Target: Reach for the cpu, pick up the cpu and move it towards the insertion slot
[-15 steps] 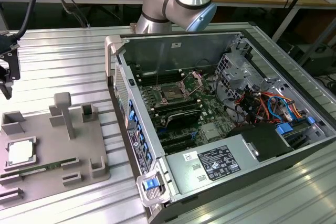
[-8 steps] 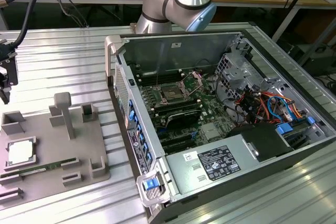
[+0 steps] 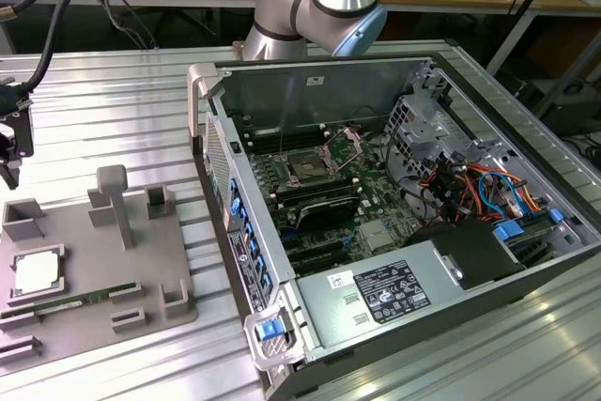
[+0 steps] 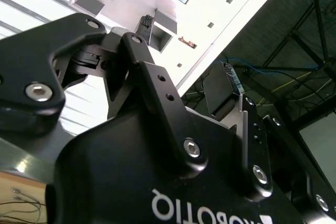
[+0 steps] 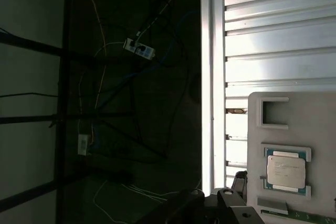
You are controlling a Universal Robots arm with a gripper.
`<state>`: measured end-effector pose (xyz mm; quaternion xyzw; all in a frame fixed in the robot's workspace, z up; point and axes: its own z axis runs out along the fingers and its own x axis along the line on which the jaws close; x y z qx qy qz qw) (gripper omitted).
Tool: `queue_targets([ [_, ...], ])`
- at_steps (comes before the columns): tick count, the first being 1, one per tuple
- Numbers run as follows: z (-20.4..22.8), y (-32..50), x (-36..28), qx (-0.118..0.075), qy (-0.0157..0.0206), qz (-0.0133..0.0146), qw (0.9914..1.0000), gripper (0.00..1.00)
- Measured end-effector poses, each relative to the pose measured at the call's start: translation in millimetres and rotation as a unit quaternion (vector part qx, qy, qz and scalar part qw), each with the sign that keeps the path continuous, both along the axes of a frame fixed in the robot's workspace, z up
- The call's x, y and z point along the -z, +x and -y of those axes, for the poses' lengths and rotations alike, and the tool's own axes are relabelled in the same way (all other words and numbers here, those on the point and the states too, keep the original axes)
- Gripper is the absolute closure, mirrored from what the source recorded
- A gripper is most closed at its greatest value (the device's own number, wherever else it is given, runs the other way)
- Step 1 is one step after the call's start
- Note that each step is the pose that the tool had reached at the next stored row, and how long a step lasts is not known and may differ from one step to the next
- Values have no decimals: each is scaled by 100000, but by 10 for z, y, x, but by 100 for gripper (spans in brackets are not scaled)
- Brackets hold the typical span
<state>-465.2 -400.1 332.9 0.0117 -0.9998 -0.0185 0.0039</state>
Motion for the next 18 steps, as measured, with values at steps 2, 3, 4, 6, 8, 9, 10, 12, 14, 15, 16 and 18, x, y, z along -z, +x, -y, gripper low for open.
queue_targets([
  [2,0,0,25,1,-3,-3,100000,34],
  [3,0,0,33,2,-1,3,100000,34],
  [4,0,0,39,1,0,0,100000,34],
  [6,0,0,59,0,1,0,100000,34],
  [8,2,-2,88,2,-1,0,100000,34],
  [9,4,-4,115,-15,2,5,100000,34],
  [10,8,-5,135,-45,-2,2,100000,34],
  [12,10,-31,161,-46,2,12,100000,34],
  [14,13,-32,192,-43,-2,2,100000,34],
  [15,14,-33,212,-42,1,8,100000,34],
  [16,14,-32,238,-38,0,3,100000,34],
  [18,22,-32,282,-44,-5,-1,100000,34],
])
